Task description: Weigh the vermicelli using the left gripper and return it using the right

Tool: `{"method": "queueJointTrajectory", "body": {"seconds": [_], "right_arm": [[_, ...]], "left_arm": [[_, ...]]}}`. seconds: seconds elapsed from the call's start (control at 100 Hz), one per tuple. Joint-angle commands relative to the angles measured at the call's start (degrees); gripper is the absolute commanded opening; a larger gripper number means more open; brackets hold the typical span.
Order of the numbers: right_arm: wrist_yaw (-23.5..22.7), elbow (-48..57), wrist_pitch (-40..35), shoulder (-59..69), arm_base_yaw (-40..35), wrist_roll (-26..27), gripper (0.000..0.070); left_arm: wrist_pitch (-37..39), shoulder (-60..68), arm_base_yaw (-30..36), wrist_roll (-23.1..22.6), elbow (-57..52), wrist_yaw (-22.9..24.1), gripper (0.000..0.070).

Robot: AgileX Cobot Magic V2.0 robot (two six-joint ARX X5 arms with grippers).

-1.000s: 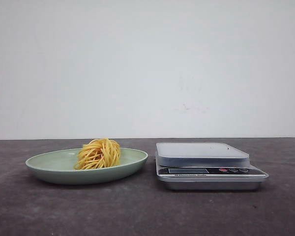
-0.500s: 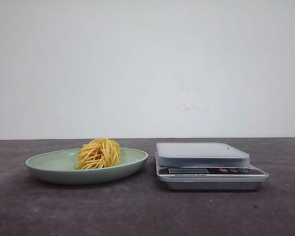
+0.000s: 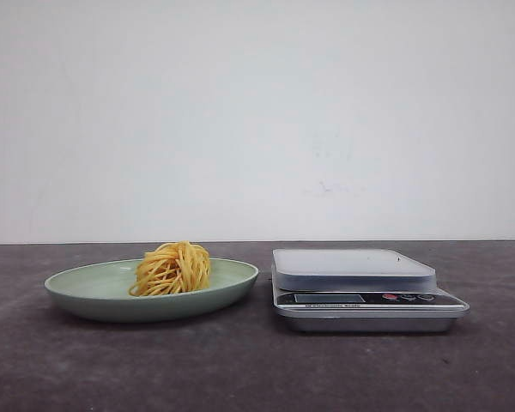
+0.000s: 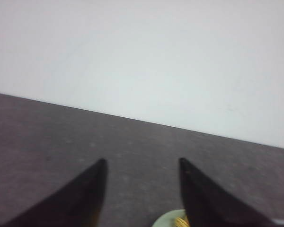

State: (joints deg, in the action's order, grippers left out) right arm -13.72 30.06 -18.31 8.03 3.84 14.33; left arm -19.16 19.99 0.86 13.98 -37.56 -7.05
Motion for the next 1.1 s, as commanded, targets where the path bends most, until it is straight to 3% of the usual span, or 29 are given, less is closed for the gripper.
{"method": "queueJointTrajectory", "body": {"seconds": [0.0,0.23,0.34,0.45,0.89,1.09], "right_arm": [[-0.33,1.68,0.07,0.2,0.0,-0.94,0.0531],[-0.42,9.14,-2.58,4.22,0.0,-3.74,0.0531],[-0.44,13.75,-4.96,8.52,0.0,-4.59,0.0531],[-0.63,17.64,-7.28,13.05,0.0,-4.68,0.0531],[-10.01,21.44,-9.14,22.67,-0.02,-3.85,0.0531],[-10.27,21.44,-9.64,22.56,-0.02,-3.87,0.0531]], "left_arm": [[0.87,0.2,-0.09,-1.18,-1.18,-1.95,0.0355],[2.32,1.42,0.55,-2.25,-1.55,-3.61,0.0366],[2.49,5.66,1.97,0.42,-3.15,-5.05,0.0366],[2.58,12.44,4.11,1.75,-5.18,-5.03,0.0366],[6.82,46.18,17.05,6.05,-12.7,-4.39,0.0366],[8.46,56.87,20.81,7.23,-12.87,-2.16,0.0366]]}}
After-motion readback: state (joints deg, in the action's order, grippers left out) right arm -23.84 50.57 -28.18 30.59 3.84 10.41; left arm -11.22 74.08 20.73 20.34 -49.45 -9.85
